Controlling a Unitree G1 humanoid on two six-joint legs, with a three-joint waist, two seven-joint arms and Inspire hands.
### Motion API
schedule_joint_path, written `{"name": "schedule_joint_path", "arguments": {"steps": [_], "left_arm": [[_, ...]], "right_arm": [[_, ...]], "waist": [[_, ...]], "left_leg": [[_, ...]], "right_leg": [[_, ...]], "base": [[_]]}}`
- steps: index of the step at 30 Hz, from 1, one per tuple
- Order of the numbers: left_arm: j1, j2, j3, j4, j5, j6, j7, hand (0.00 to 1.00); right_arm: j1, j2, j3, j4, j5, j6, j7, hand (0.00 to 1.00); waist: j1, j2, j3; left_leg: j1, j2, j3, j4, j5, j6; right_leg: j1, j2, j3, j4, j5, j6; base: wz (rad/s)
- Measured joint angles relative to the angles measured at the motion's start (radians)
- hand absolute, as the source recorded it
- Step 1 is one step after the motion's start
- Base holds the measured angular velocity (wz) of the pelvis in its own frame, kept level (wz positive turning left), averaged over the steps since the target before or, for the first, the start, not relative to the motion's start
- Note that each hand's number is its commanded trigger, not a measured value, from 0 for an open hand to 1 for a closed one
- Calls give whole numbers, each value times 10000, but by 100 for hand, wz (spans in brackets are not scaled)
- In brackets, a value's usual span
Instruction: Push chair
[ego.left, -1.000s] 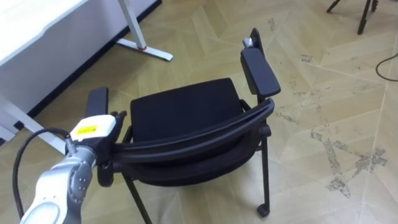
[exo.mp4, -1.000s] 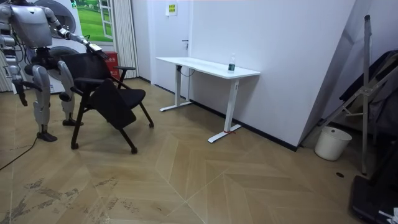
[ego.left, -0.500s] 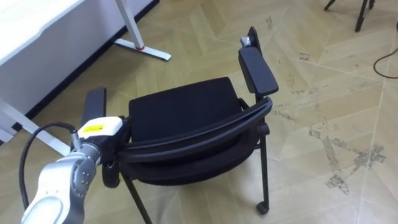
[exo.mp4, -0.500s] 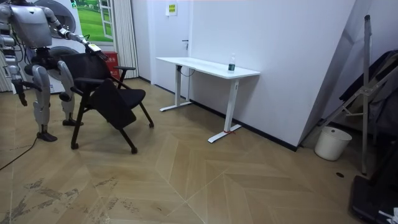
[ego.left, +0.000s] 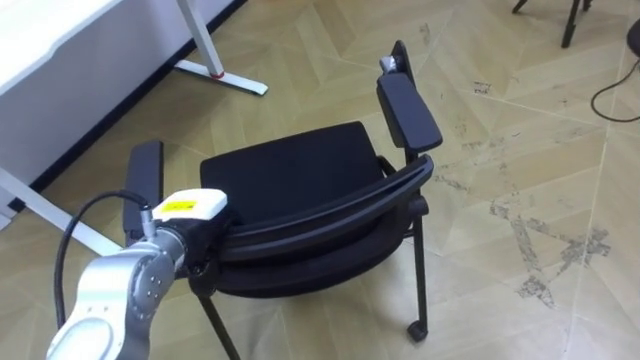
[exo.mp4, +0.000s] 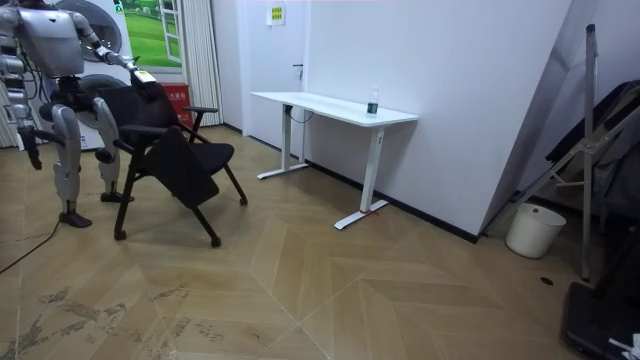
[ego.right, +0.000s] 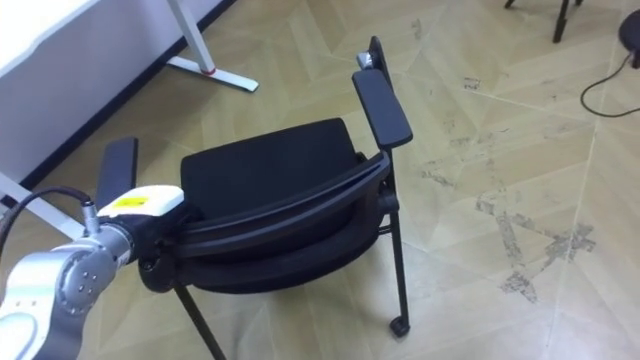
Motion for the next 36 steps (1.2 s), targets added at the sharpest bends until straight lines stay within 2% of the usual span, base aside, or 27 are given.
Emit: {"name": "schedule_joint_path", "arguments": {"steps": [4,10,15,21,27,30,31,32,33,35,36], "left_arm": [[8,9,0,0,114,-208,139,100],[54,27,-5,3,120,-488,289,100],[61,33,-8,3,119,-511,298,100],[67,53,-7,72,103,-631,433,100],[87,60,8,79,133,-650,567,100],[-16,201,10,53,116,-770,567,100],[-72,234,19,54,116,-855,570,100],[-100,249,19,54,117,-887,575,100],[-111,294,20,53,121,-923,577,100],[-199,541,18,41,98,-1118,576,100],[-219,622,18,42,75,-1191,576,100]], "right_arm": [[9,0,-1,33,-13,-200,27,0],[20,-5,-12,50,-63,-270,101,0],[16,-7,-13,45,-73,-279,124,0],[25,-23,-19,-147,-726,-298,-102,0],[-57,-279,-37,-1016,-3632,-284,-798,0],[-216,-781,44,-1937,-5691,-264,-922,0],[-287,-1053,49,-2430,-6552,-254,-975,0],[-384,-1338,86,-2902,-7326,-255,-1035,0],[-445,-1460,81,-3178,-7742,-242,-1055,0],[-608,-1879,89,-4654,-9479,-237,-1099,0],[-651,-1986,116,-4957,-9861,-272,-1111,0]], "waist": [[7,-102,-40],[-35,7,-49],[-55,55,-46],[-71,62,-42],[-26,57,-43],[35,24,-45],[141,-26,-24],[210,-126,-23],[213,-186,-28],[262,-391,-53],[285,-456,-59]], "left_leg": [[-3,4,8,14,-1,1],[-13,23,11,13,-1,1],[-2,24,56,13,-1,1],[-15,24,27,27,-1,1],[-118,26,78,206,-25,25],[-321,33,100,319,-55,61],[-347,34,144,318,-55,64],[-341,36,185,323,-54,65],[-339,36,185,323,-54,65],[-382,37,193,414,-57,70],[-400,39,194,466,-60,74]], "right_leg": [[-1,31,216,17,6,-10],[-11,47,281,89,13,-20],[-72,48,461,159,12,-20],[-63,47,415,181,12,-20],[-161,36,459,263,12,-20],[-409,19,496,414,12,-19],[-528,7,526,535,11,-17],[-530,3,555,538,10,-17],[-531,3,554,545,10,-16],[-544,-2,582,534,8,-14],[-541,-2,582,527,8,-14]], "base": [[0],[0],[-4],[1],[-3],[-8],[-9],[-8],[-4],[0],[0]]}}
